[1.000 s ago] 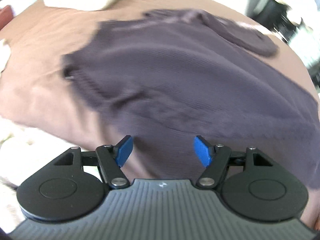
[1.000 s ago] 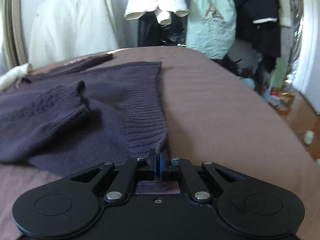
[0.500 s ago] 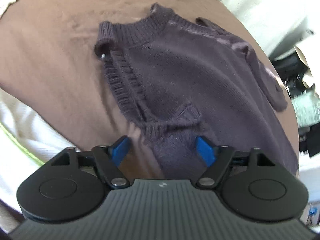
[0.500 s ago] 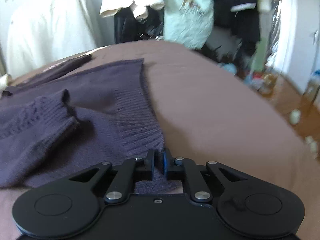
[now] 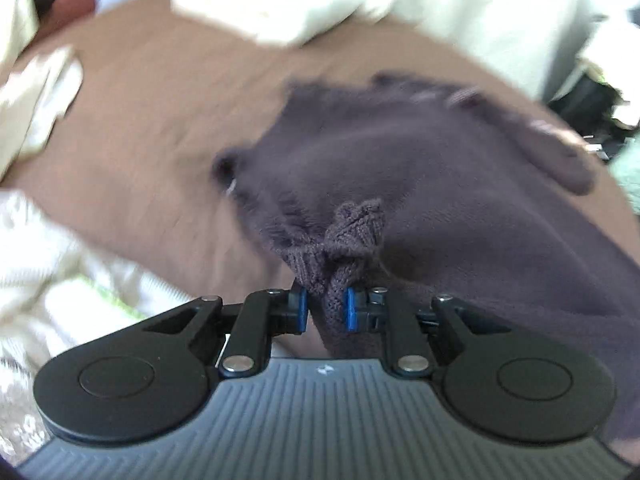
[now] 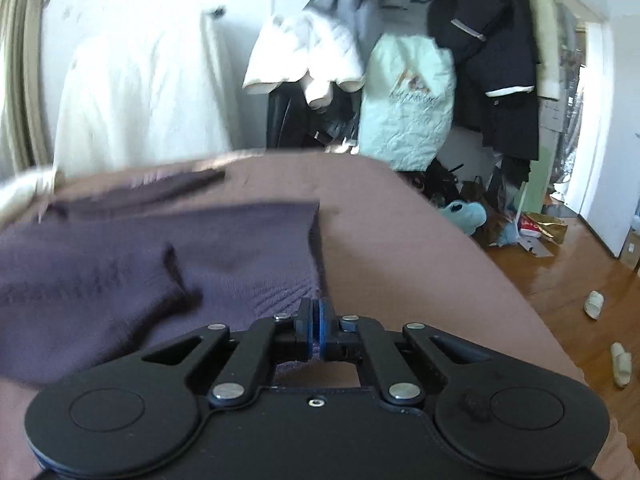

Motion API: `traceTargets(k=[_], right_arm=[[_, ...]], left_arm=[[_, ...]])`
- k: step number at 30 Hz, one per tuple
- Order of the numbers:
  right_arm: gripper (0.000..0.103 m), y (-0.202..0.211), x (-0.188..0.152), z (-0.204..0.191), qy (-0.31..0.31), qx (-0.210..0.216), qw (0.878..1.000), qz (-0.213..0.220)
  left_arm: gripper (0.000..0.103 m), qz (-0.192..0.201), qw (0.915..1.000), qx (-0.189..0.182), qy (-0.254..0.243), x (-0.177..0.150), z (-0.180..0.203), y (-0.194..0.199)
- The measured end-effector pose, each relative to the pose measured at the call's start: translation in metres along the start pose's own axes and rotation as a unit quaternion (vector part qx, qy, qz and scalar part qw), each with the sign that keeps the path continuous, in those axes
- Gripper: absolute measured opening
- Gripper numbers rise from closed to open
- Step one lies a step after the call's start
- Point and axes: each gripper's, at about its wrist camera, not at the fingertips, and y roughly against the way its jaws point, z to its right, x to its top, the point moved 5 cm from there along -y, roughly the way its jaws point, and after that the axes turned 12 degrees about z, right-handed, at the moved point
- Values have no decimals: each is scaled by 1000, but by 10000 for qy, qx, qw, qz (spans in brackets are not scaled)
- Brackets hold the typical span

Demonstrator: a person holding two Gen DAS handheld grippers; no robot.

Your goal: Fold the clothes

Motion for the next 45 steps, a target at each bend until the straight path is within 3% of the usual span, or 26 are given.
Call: traceTargets(k=[3,5,8,9,11,12,14,16,19,21,22,26,31,33,34,41,45], right_arm=[[1,-15,-24,6,124,-308,9989,-327],[1,-10,-18,10,80,-381,9991,-179],[0,-14,-18,10,525,-698,9960,-175],[0,-22,-30,10,978,-1026,9893,-355],[0,-36,-55,19,895,-1037,9859,-964],[0,-36,-64,30,215,-925,9884,-1182],[0,-24,-64,45,-838,-771,9875,-1094],[7,-14,-56,46,-1270,-599,9847,-1035],[11,-4,-39,23,-1006,-231,9913,-819],[27,-3,-26,4,-941,33,9935,-645],[31,-5,-20,-3,-1003,144,9932,-576],[35,-25,9,-36,-1454,861,9846,-458],[40,-89,52,-65,-1566,1548,9724,-777],[56,-127,72,-64,-1444,1585,9722,-940],[57,-146,82,-64,-1374,1591,9722,-1029],[57,-265,88,-38,-259,708,9827,-1690],[57,-301,77,-25,-311,612,9822,-1748]], left_arm=[[17,82,9999,-62,72,7,-2,6],[18,110,9999,-54,-77,9,1,10],[20,-250,9995,149,-143,0,-4,-7],[21,-358,9991,201,-99,-3,-5,-12],[30,-454,9985,260,-164,-5,-7,-13],[39,-443,9984,314,-187,-6,-9,-11],[41,-381,9987,341,-62,-4,-17,-5],[42,-211,9993,299,58,2,-18,4],[42,326,9990,194,-256,15,-4,26],[43,664,9958,-58,-630,20,13,45],[49,802,9935,-198,-784,23,22,53],[55,799,9893,-729,-976,25,50,55],[55,121,9826,-1139,-1465,29,100,13],[55,10,9775,-1267,-1688,34,127,-5],[55,-36,9746,-1325,-1803,35,142,-13],[55,-154,9571,-1576,-2425,30,252,-73],[55,-243,9523,-1706,-2518,22,280,-103]])
